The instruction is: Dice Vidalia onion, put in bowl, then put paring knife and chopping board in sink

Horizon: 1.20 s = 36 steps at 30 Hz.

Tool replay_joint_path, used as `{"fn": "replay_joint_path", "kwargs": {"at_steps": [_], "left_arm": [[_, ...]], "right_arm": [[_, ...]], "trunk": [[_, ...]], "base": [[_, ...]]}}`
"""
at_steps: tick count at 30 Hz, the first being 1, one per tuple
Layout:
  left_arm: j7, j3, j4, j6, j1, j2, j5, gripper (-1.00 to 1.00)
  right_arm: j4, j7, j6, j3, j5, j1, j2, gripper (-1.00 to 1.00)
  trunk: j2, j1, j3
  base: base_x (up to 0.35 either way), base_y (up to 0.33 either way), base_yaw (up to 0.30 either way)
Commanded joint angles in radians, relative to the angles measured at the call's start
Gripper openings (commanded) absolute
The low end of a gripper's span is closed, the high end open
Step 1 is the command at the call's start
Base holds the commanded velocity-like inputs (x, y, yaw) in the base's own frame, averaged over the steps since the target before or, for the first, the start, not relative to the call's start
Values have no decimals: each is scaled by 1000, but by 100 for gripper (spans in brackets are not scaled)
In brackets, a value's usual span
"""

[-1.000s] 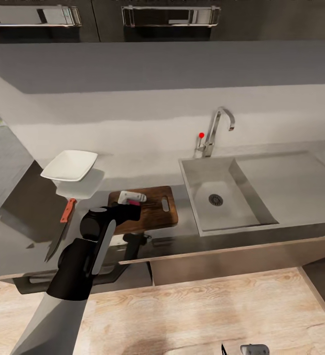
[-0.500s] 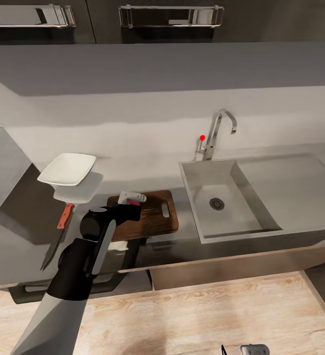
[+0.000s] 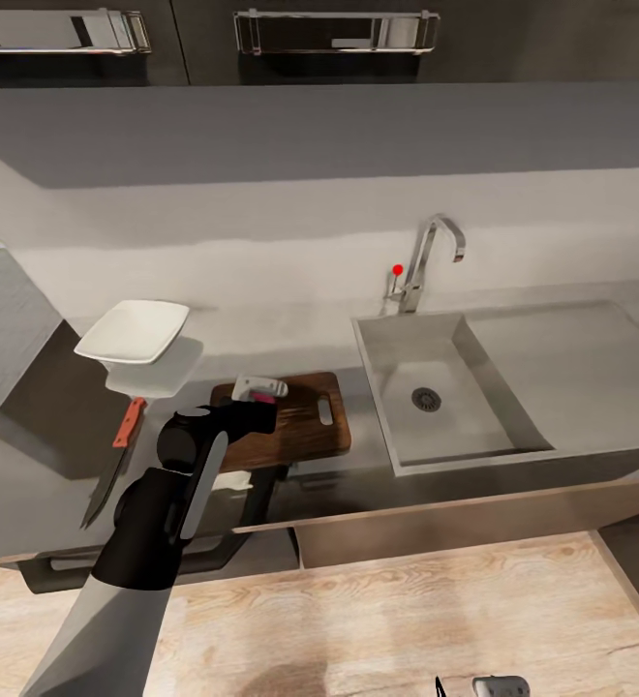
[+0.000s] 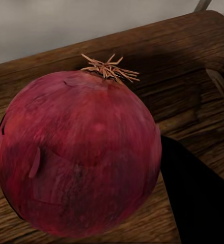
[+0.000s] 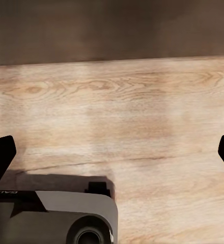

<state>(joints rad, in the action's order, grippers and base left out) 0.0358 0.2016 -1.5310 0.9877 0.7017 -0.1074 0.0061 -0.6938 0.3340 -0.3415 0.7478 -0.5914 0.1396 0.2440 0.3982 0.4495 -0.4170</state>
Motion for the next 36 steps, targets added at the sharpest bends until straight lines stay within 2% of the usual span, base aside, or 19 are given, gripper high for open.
{"fn": "replay_joint_path", "kwargs": {"at_steps": [1, 36], "left_arm": [[4, -1, 0, 5, 1, 0, -1, -100], [4, -1, 0, 5, 1, 0, -1, -100]], "right_arm": [[-1, 7, -6, 8, -10, 1, 1, 100], [-1, 7, -6, 8, -10, 1, 1, 100]], "trunk": [[2, 1, -2], [2, 1, -2]], "base": [[-11, 0, 0], [-9, 0, 0]]}}
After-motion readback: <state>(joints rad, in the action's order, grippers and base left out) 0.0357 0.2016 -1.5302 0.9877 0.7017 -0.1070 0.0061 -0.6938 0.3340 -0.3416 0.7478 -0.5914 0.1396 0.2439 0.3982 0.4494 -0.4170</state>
